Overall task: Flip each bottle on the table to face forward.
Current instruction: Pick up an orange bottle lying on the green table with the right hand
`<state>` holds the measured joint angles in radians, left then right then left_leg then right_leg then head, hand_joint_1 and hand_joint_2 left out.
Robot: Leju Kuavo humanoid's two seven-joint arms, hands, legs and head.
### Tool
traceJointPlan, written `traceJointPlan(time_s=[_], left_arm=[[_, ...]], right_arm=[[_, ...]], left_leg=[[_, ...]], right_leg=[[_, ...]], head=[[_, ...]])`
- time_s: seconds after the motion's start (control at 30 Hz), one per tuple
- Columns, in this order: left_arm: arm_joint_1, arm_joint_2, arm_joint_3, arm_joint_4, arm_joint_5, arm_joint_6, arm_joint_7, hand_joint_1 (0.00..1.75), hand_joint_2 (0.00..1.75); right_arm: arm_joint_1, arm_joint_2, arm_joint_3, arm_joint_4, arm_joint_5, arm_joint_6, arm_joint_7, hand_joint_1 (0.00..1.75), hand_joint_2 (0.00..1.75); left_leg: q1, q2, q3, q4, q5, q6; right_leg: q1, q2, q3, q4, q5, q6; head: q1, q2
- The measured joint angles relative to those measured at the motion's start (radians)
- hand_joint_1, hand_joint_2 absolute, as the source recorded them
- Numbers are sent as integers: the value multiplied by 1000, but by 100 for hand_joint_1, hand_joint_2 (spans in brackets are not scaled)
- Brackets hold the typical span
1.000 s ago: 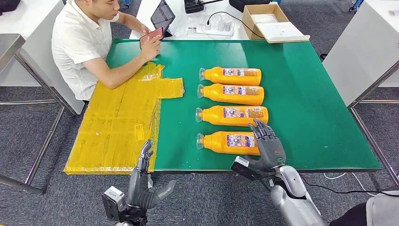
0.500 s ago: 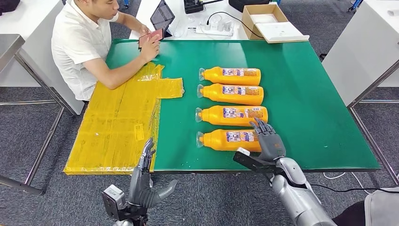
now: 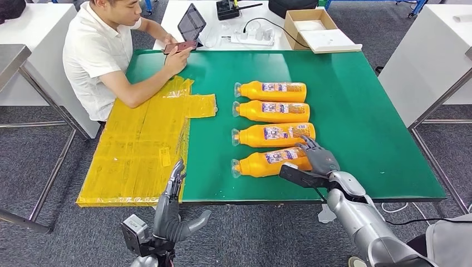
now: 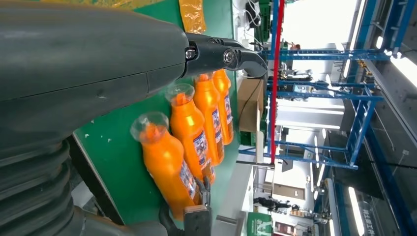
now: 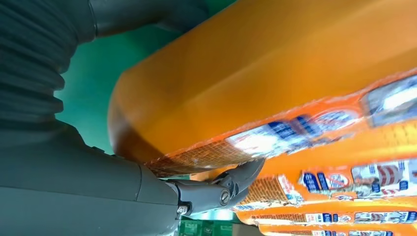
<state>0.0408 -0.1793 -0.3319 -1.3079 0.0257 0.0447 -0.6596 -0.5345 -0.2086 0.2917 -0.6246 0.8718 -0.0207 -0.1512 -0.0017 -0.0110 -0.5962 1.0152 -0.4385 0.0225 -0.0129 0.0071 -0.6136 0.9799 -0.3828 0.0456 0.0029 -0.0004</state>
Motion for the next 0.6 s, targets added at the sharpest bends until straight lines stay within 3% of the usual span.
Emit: traceJointPlan(time_s=[0.2, 0.6], left_arm=[[-8, 0, 0, 1, 0, -8, 0, 0, 175], [-8, 0, 1, -1, 13, -2, -3, 0, 175]], right_arm=[[-26, -1, 12, 35, -53, 40, -61, 175, 175], [5, 2, 25, 25, -167, 28, -180, 175, 175]], left_leg=[[0, 0, 3, 0, 0, 0], [0, 1, 2, 0, -1, 0]], right_leg=[[0, 0, 3, 0, 0, 0], [1, 0, 2, 0, 0, 0]], head=[[0, 0], [0, 0]])
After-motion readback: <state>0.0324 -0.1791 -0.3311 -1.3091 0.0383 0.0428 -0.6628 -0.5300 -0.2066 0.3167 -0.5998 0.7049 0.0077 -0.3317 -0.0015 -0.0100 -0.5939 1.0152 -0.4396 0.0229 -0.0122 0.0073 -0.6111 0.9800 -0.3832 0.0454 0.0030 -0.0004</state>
